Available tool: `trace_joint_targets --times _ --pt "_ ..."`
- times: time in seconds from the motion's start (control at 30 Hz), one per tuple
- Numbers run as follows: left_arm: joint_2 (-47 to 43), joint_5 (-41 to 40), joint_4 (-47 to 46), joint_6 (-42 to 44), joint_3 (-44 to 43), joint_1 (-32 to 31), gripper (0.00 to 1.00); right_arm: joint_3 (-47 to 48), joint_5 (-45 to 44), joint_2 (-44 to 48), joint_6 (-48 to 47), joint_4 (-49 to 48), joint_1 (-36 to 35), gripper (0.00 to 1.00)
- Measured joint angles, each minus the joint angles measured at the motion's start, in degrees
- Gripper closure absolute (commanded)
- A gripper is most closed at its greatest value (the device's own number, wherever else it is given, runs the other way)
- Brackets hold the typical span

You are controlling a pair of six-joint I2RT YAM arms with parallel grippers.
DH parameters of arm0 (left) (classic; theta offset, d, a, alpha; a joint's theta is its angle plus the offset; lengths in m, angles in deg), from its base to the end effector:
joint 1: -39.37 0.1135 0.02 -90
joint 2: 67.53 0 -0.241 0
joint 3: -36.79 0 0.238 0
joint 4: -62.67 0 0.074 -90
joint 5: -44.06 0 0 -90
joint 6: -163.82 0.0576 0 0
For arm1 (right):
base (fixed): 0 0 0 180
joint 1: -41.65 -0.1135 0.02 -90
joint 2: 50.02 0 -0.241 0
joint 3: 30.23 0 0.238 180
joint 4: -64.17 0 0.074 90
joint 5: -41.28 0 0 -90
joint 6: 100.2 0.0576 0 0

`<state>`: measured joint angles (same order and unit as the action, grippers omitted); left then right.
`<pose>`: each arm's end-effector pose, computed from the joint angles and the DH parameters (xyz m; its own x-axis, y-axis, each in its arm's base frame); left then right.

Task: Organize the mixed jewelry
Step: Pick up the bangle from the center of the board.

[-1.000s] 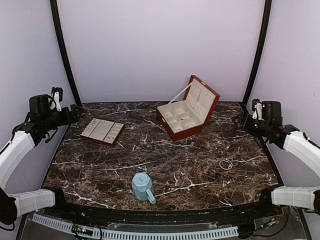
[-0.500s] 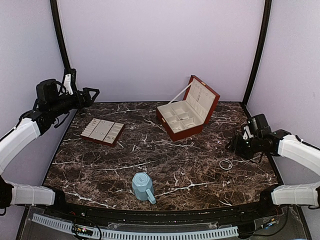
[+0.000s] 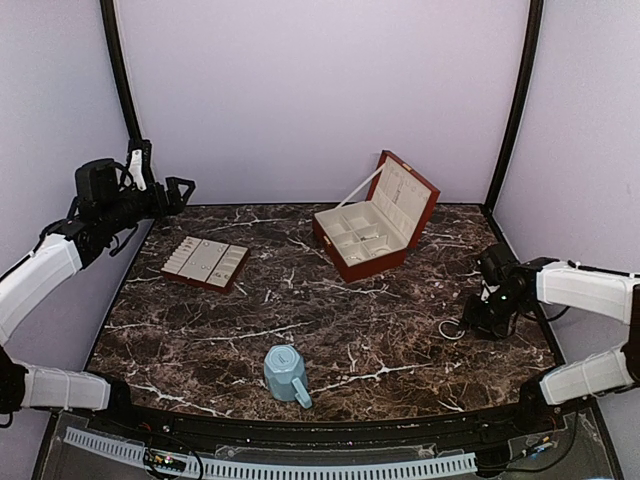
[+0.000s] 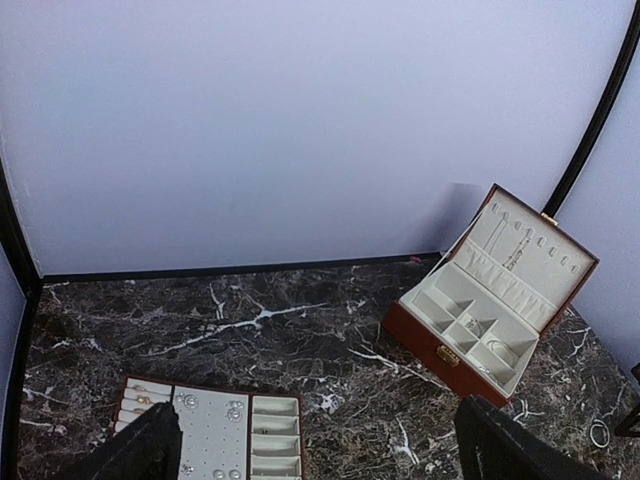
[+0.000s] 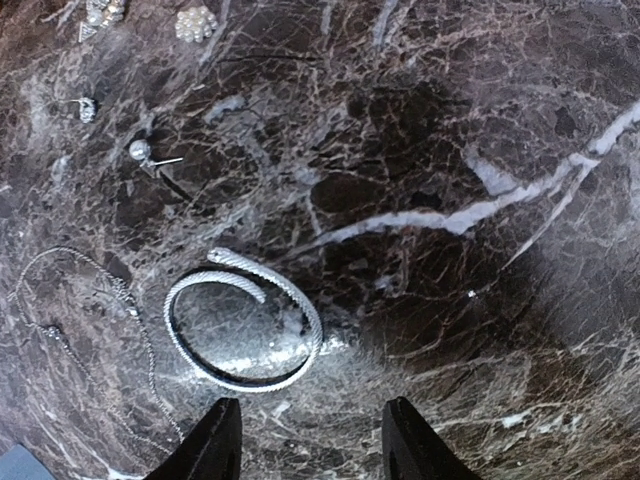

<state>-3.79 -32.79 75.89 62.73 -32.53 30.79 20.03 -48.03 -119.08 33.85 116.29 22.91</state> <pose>0.2741 -0.0546 0.3355 -0.1998 -0.1593 -0.9668 0.3361 0.9157 -0.2203 0.1912 0.0656 0.1375 -0.8692 0.4393 -0.2270 0.3887 0.8908 0.2355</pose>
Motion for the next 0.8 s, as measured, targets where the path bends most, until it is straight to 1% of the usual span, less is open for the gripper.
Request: trace_joint_targets --times 0.07,0.3,0.5,0.6,0.67,0.8 --pt "-0.5 -0.6 0.0 0.4 0.0 0.0 0.02 0.5 -0.8 -2.0 -0.4 0.0 -0.3 0.55" --pt "-0.9 -1.3 0.8 0.9 0.0 0.0 0.02 1.9 -3.0 -4.7 -1.8 -0.2 -0.9 0.66" --pt "-0.9 -1.7 1.1 0.9 0.0 0.0 0.02 2.0 -5.2 -5.4 -2.2 -0.3 -1.2 0.7" --pt "-0.9 -2.1 1.1 1.1 0.0 0.0 0.02 2.5 -5.9 -6.1 -2.7 -0.9 -1.2 0.78" --pt "-1.0 -2.3 1.1 1.3 0.0 0.0 0.02 2.9 -5.9 -6.8 -3.0 -1.3 -1.2 0.81" --pt "-1.2 -2.7 1.1 1.5 0.0 0.0 0.02 4.0 -5.8 -9.0 -4.1 -2.1 -1.5 0.81"
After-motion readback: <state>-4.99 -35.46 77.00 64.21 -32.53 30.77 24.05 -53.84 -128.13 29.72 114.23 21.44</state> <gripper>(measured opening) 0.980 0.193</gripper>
